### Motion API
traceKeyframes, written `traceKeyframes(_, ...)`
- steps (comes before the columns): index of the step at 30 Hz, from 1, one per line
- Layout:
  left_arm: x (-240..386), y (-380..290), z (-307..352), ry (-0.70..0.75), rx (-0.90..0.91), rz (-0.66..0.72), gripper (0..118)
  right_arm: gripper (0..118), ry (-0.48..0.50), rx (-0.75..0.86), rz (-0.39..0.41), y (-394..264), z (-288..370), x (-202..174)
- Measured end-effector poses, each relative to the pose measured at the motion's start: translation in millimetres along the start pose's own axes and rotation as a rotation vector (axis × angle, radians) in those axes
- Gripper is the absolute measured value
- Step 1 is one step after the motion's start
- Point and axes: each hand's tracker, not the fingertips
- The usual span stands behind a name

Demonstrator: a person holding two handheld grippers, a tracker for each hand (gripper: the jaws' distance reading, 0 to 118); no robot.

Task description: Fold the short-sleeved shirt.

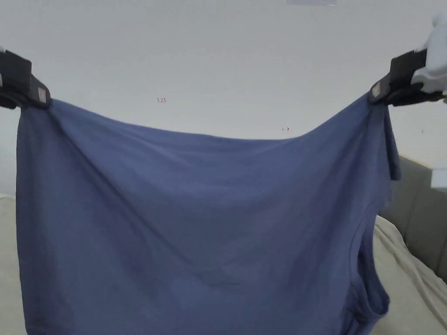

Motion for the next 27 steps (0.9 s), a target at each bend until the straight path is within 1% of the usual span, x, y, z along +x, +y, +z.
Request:
traceKeyframes(2, 0.0, 16.8, -3.8, 0.026, 0.023, -0.051, 11, 1, -0.004, 0.014, -0.001, 17.1, 1.6, -8.5)
traceKeyframes(3, -0.2, 24.5, -8.0, 0.043, 0.037, -0.071, 11, 1, -0.021, 0.027, 0.014, 26.4, -3.7, -14.0)
traceKeyframes(6, -3.6, 41.1, -27.1, 0.045, 0.053, -0.042, 11, 1, -0.043, 0.050, 0.062, 51.7, -26.9, -32.5)
traceKeyframes(8, -10.3, 51.6, -44.6, 0.058, 0.087, -0.006, 11, 1, -0.049, 0.071, 0.068, 67.2, -44.6, -41.5)
traceKeyframes(10, -15.9, 62.5, -62.4, 0.088, 0.110, 0.009, 11, 1, -0.067, 0.094, 0.069, 83.1, -67.7, -40.5)
traceKeyframes(12, -23.0, 73.3, -81.5, 0.104, 0.138, 0.026, 11, 1, -0.118, 0.133, 0.091, 99.7, -85.6, -49.2)
traceKeyframes(13, -26.3, 77.9, -88.4, 0.099, 0.159, 0.040, 11, 1, -0.126, 0.141, 0.096, 104.6, -89.8, -54.1)
traceKeyframes(16, -28.6, 94.2, -105.8, 0.095, 0.217, 0.053, 11, 1, -0.102, 0.233, 0.114, 126.1, -101.8, -66.3)
traceKeyframes(18, -28.6, 106.1, -114.6, 0.079, 0.242, 0.053, 11, 1, -0.115, 0.287, 0.134, 135.3, -106.9, -73.5)
traceKeyframes(21, -25.5, 116.3, -125.3, 0.082, 0.333, 0.024, 11, 1, -0.089, 0.317, 0.129, 141.8, -116.7, -78.8)
traceKeyframes(24, -26.7, 114.2, -134.4, 0.061, 0.436, 0.025, 11, 1, -0.095, 0.340, 0.154, 132.4, -130.5, -80.9)
traceKeyframes(27, -39.7, 100.3, -159.5, 0.067, 0.390, 0.079, 11, 1, -0.119, 0.332, 0.156, 104.9, -151.6, -70.4)
